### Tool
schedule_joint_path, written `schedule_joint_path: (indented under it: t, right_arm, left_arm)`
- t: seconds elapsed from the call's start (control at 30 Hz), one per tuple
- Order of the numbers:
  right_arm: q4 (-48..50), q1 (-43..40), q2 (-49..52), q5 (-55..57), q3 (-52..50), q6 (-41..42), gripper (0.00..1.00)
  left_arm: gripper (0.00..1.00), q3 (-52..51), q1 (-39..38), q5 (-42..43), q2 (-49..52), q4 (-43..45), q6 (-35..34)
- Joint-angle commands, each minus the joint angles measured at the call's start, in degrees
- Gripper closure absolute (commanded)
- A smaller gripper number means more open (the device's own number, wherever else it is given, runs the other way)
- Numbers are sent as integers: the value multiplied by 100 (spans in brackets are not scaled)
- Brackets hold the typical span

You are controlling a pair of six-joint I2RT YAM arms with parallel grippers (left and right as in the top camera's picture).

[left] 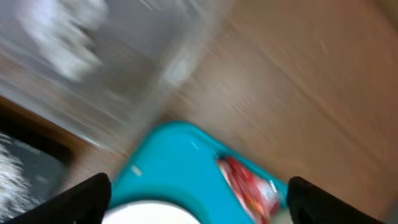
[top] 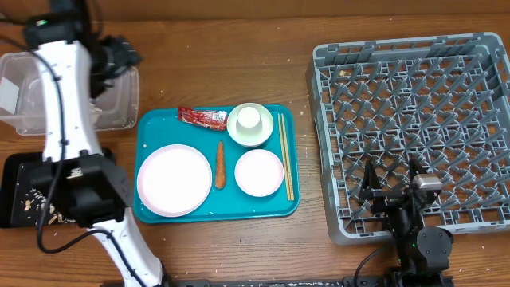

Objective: Sort waste into correct bins and load items into the dishwasher
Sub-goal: 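Carry the tissue left and drop it into the clear bin, then reach the left gripper to the red snack wrapper and grasp it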

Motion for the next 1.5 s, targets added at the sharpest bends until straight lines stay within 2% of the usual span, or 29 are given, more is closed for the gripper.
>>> schedule_joint_path:
  t: [0.0, 0.13, 0.27, 0.5, 0.83, 1.07, 1.2, 1.33, 1.43, 1.47]
  right_arm:
    - [37, -11, -31, 31, -59, 15, 0]
    - [37, -11, -31, 31, -59, 15, 0]
    - [35, -11, -31, 31, -59, 15, 0]
    - [35, -11, -31, 31, -59, 15, 0]
    - [35, -11, -31, 31, -59, 15, 0]
    - [35, -11, -31, 31, -59, 15, 0]
    - [35, -11, -31, 31, -59, 15, 0]
    - [35, -11, -31, 31, -59, 15, 0]
    - [35, -11, -31, 31, -59, 15, 0]
    - [35, -11, -31, 31, -59, 15, 0]
  left_arm:
    - [0, 39, -608, 382, -2, -260, -223]
    - [0, -339, -1185, -52, -2, -315, -920]
    - [0, -994, -1602, -258, -2, 98, -1606]
    - [0, -1856, -1816, -243, -2, 612, -2531]
    - [0, -2785, -1816, -114, 4, 1569, -2885]
    - [1, -3571, -1816, -26, 4, 2295, -3383]
    - [17, -3886, -1814, -15, 4, 2693, -3383]
    - [23, -4019, -1814, 11, 4, 2970, -3381]
    - [39, -4033, -1814, 11, 4, 3018, -3381]
    - [50, -4033, -1814, 13, 4, 3023, -3381]
